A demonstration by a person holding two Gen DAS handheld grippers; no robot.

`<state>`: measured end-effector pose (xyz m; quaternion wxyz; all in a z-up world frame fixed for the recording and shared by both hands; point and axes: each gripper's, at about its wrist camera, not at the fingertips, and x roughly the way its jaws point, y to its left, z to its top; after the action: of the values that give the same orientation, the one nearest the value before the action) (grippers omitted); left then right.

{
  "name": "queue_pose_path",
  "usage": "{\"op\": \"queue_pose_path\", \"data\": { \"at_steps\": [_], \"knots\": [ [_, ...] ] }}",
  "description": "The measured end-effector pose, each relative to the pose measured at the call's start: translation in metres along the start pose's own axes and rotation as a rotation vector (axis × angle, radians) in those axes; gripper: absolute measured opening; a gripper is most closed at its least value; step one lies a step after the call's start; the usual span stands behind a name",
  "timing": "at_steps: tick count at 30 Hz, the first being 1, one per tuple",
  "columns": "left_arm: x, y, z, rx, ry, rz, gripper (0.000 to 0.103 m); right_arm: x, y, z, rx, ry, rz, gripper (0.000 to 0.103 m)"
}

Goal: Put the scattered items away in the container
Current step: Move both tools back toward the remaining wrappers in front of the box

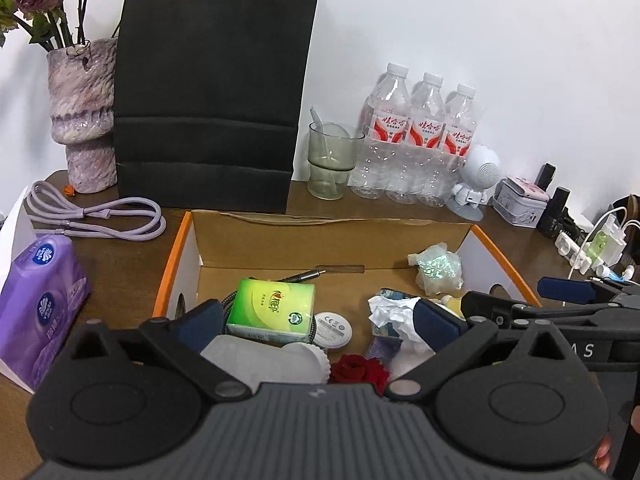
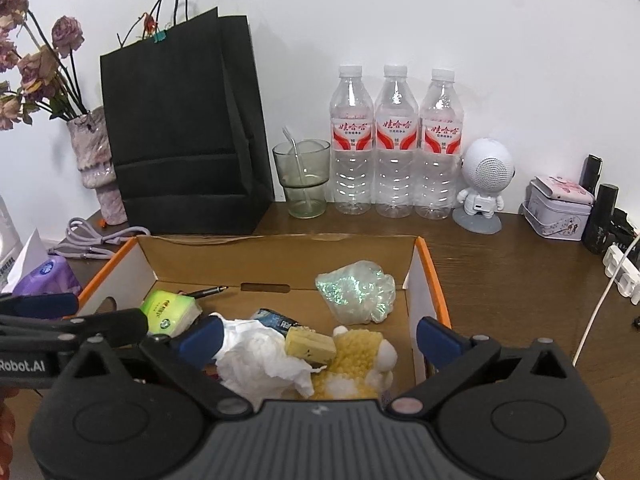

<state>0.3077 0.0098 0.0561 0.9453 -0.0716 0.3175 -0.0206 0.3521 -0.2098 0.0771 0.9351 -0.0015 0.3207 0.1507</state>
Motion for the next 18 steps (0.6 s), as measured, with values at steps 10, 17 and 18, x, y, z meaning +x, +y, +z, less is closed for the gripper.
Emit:
{"op": "queue_pose_path", "data": {
  "at_steps": [10,17,18],
  "knots": [
    [-0.074,-0.007,-0.032,0.063,-0.161,-0.065,0.103,-0.066,0.009,-0.035,-0.062,-0.116,0.070,0.103],
    [-0.116,0.000,-0.098,0.126,-0.189,-0.114,0.103,-0.105,0.017,-0.102,-0.084,-0.154,0.082,0.103],
    [-0.119,0.002,-0.110,0.131,-0.187,-0.113,0.103,-0.108,0.017,-0.114,-0.076,-0.152,0.079,0.103]
  ]
}}
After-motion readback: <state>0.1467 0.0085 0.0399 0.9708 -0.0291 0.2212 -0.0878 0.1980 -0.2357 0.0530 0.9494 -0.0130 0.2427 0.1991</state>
